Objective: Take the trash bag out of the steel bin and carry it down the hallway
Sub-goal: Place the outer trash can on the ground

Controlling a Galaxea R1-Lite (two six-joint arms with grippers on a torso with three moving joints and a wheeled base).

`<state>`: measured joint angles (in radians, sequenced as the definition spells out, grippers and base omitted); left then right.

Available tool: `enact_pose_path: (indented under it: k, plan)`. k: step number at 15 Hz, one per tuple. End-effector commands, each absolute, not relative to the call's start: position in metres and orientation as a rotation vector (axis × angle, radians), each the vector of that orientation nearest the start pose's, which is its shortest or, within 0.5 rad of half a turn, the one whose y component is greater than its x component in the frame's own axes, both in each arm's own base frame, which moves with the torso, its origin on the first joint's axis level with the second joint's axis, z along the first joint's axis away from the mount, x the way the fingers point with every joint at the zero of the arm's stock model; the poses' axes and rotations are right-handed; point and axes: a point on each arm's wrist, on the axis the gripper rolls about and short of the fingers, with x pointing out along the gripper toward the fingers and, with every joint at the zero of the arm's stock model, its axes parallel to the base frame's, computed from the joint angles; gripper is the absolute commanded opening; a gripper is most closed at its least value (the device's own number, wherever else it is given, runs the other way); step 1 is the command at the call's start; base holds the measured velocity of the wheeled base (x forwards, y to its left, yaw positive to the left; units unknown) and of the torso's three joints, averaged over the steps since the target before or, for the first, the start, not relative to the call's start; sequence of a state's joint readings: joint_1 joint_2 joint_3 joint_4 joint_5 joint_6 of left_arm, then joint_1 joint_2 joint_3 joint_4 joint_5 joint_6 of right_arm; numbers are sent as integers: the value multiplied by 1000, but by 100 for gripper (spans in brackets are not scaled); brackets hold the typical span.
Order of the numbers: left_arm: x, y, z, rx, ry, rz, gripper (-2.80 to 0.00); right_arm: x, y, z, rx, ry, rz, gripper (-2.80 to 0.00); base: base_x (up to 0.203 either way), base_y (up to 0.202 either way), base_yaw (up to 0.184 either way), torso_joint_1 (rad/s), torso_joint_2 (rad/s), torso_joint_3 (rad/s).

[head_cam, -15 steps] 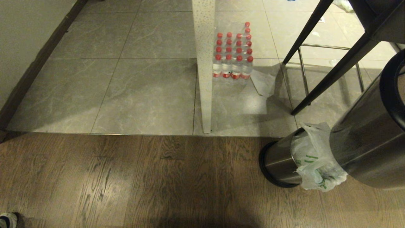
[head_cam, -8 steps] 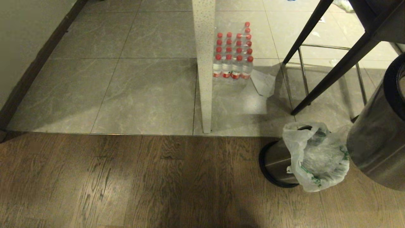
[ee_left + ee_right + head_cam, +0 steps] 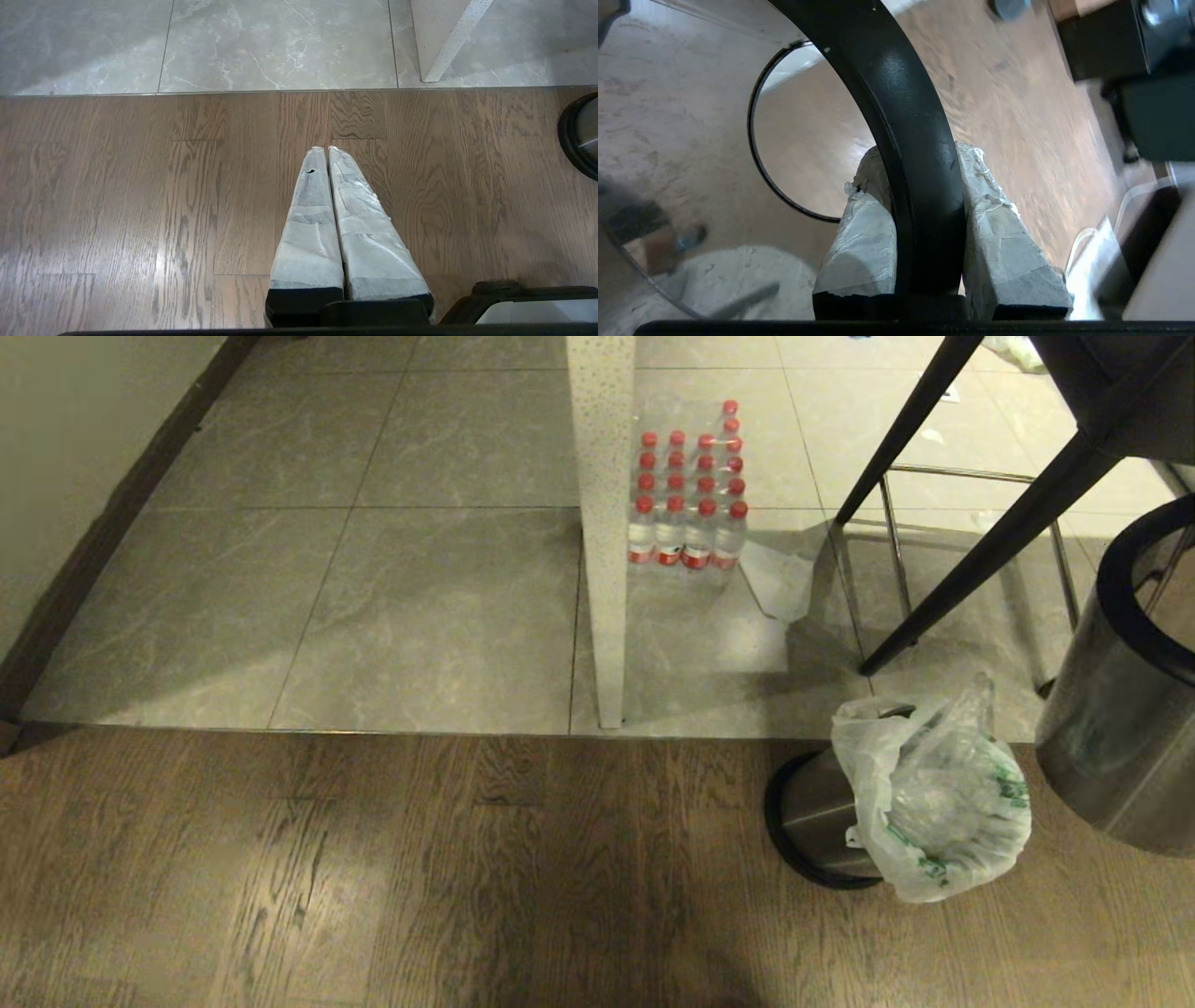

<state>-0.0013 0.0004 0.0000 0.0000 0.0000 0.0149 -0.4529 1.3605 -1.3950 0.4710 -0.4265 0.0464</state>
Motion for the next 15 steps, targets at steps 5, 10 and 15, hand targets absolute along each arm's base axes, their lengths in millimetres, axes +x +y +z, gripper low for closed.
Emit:
enact_pose_path:
  k: [5,10,15]
  plan:
    - [-23,0,75,15,0,-2,-280,238,-158,268,127,509,-884,-280,0,0,0,0,0,0]
    - [-23,0,75,15,0,-2,-280,268,-217,209,188,499,-881,-280,0,0,0,0,0,0]
    - [-23,0,75,15,0,-2,-280,283,-248,131,278,531,-753,-280,0,0,0,0,0,0]
